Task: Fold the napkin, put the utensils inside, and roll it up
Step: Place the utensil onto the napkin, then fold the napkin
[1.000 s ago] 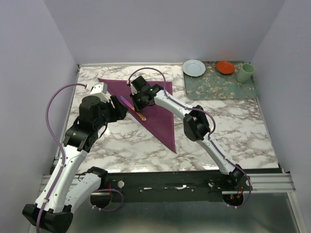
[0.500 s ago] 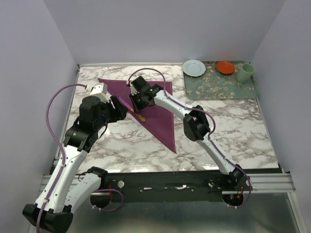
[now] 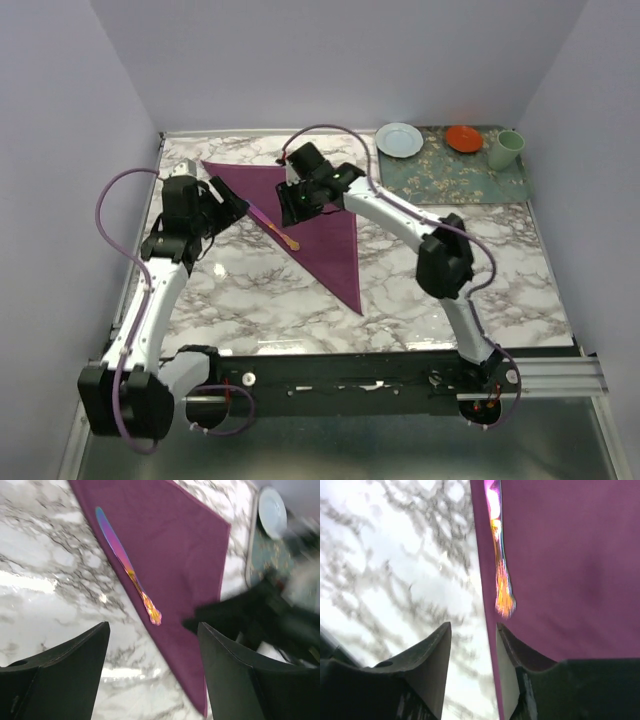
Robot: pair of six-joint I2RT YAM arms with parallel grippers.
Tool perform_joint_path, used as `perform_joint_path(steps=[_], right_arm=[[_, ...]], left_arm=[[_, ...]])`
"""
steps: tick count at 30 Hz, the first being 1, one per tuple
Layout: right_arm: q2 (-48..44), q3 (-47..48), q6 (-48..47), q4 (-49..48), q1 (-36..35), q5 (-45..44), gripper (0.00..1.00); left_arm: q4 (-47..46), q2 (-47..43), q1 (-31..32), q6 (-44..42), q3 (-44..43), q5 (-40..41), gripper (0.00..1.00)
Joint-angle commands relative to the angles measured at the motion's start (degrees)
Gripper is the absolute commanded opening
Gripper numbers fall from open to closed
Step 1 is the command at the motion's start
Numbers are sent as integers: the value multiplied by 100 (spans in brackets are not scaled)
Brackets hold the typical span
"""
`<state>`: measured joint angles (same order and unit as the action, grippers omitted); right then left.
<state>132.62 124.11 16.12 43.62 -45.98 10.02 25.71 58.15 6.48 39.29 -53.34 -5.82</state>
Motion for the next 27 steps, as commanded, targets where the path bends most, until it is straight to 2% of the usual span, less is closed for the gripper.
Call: perform_joint_path(steps=[1, 3, 4, 5, 9, 10, 13, 16, 19, 25, 27], right_arm=[[-2015, -2072, 138, -536, 141, 105, 50], [-2493, -2983, -29, -687, 185, 79, 53], [-2852, -3216, -100, -783, 203, 122, 53], [-3021, -3453, -231, -810, 238, 175, 54], [-3689, -4280, -408, -960, 545, 648, 54], [-3812, -4543, -408, -1038, 615, 737, 55], [-4190, -4887, -373, -1223, 853, 1098, 55], [-4489, -5063, -355, -1311, 967, 1186, 55], [-4806, -5335, -329, -1478, 1038, 1274, 56], [-5105, -5661, -285, -1628, 1187, 1231, 56], [-5149, -5688, -276, -1628, 1222, 1213, 56]], left_arm=[[-1340, 1299, -928, 686, 88, -886, 77], [-1753, 1768, -1060, 476, -35, -458, 77], [-1893, 2275, -1113, 405, -210, -368, 76], [-2025, 2515, -1201, 369, -360, -332, 71], [-2535, 3719, -1632, 378, -1045, -357, 65], [-2728, 4252, -1806, 474, -1369, -549, 65], [-2879, 5289, -1983, 588, -2150, -604, 58], [-3282, 6134, -2063, 624, -2775, -753, 57], [-3257, 6899, -2151, 711, -3548, -797, 56], [-3451, 7745, -2239, 914, -4403, -885, 53], [-3459, 7808, -2248, 966, -4430, -807, 53]])
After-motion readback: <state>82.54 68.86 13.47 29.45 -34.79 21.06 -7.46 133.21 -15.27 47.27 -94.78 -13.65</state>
